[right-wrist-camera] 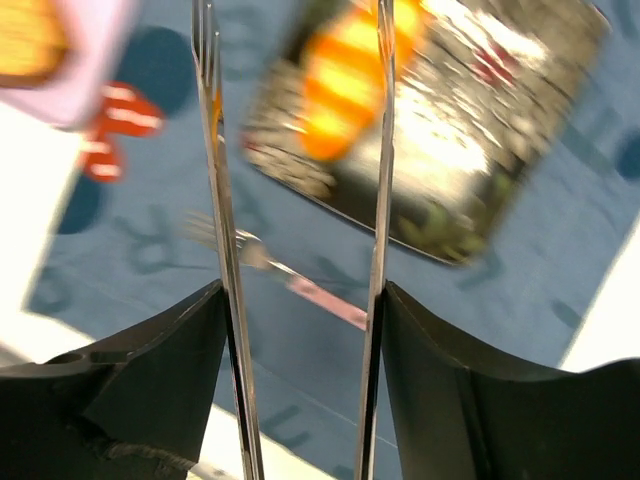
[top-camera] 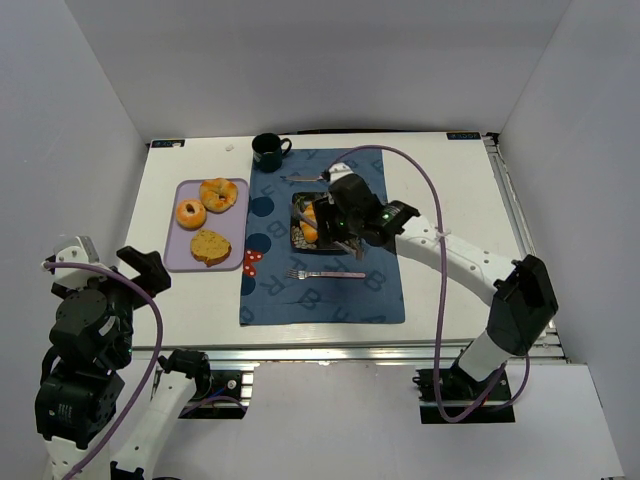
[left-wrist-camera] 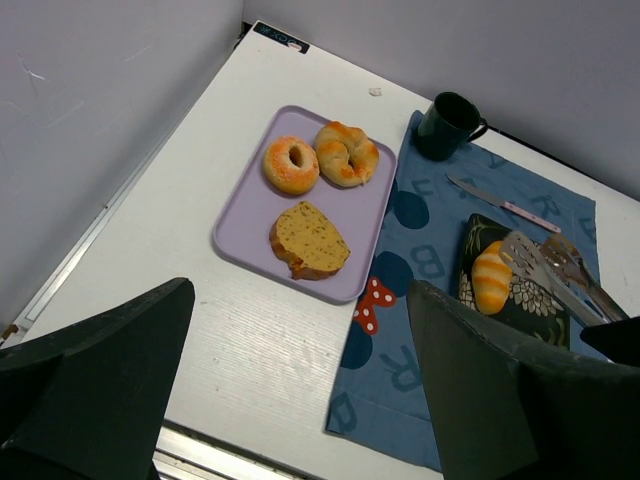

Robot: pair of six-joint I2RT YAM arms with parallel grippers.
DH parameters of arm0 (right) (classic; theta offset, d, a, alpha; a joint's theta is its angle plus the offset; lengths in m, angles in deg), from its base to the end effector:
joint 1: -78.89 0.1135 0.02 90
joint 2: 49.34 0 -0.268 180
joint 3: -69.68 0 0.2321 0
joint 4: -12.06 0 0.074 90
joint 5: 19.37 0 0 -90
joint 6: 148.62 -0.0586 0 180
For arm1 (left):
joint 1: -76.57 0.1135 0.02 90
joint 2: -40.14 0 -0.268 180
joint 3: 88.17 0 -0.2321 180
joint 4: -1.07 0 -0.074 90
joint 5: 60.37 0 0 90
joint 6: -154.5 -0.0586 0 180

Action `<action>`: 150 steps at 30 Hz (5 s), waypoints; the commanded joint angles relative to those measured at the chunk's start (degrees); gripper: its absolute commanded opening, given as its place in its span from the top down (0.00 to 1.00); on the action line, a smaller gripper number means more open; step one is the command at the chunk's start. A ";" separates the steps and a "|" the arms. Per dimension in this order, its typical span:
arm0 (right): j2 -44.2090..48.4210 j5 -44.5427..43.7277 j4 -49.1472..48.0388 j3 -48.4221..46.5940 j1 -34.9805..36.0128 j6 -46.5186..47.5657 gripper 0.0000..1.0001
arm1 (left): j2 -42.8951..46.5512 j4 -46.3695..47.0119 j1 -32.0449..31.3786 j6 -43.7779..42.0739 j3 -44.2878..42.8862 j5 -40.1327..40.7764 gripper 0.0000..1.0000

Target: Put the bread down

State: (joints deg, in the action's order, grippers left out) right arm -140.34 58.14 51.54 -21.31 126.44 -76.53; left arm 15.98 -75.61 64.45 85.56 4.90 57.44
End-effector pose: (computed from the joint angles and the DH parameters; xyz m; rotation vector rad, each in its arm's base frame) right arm 0.2510 0.2556 0.2980 -0.4661 2.2185 0.3690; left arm 0.0095 0.0259 0.3993 -0.4751 1.7207 0.0242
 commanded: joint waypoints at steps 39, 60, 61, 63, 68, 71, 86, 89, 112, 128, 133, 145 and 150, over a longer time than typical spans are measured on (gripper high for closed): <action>-40.48 20.66 -5.68 -36.67 9.84 2.18 0.65 | -1.33 0.61 -0.19 -1.02 2.24 1.10 0.02; -13.35 16.80 -10.86 -22.72 4.50 -10.21 1.00 | 0.08 -0.97 -0.19 -0.23 -1.18 0.66 0.02; -11.24 17.67 -12.61 -16.17 1.09 -11.08 1.00 | 0.08 -0.97 -0.19 -0.23 -1.27 0.40 0.02; -4.38 20.56 -15.42 -8.67 -2.97 -12.93 1.00 | 0.17 -0.63 -0.19 -0.05 -1.10 -0.04 0.02; 5.55 32.16 -22.45 8.56 -15.19 -12.94 1.00 | 0.43 0.78 -0.10 0.38 0.57 -1.27 0.02; 7.77 38.93 -25.61 13.24 -20.64 -13.29 1.00 | 0.17 1.31 -0.10 0.56 1.45 -1.62 0.02; 8.65 43.17 -31.96 26.52 -27.33 -15.22 1.00 | -0.18 1.05 -0.10 1.00 1.63 -1.62 0.02; 8.21 42.90 -31.96 27.23 -27.95 -14.79 1.00 | -0.18 1.13 -0.10 0.91 1.63 -1.71 0.02; 9.17 36.66 -29.06 30.57 -28.65 -12.06 0.49 | -0.71 1.31 -0.10 1.62 1.89 -2.59 0.02; 19.18 25.61 -14.13 24.16 -28.65 -3.54 0.44 | -0.27 1.93 -0.10 1.97 2.51 -3.20 0.02; 23.06 21.03 -9.82 22.92 -28.74 -1.78 0.43 | 0.08 2.01 -0.10 1.97 3.03 -3.29 0.02; 19.40 6.42 -4.10 20.20 -39.35 0.77 0.42 | 0.34 2.89 -0.10 2.14 4.44 -3.64 0.02; 9.54 5.55 -6.73 17.13 -43.59 4.72 0.41 | -0.09 4.03 -0.10 1.88 6.11 -3.38 0.02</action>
State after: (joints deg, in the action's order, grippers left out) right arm -126.96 65.70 46.71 -0.94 84.15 -75.46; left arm 16.24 -73.14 64.45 87.50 9.99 54.43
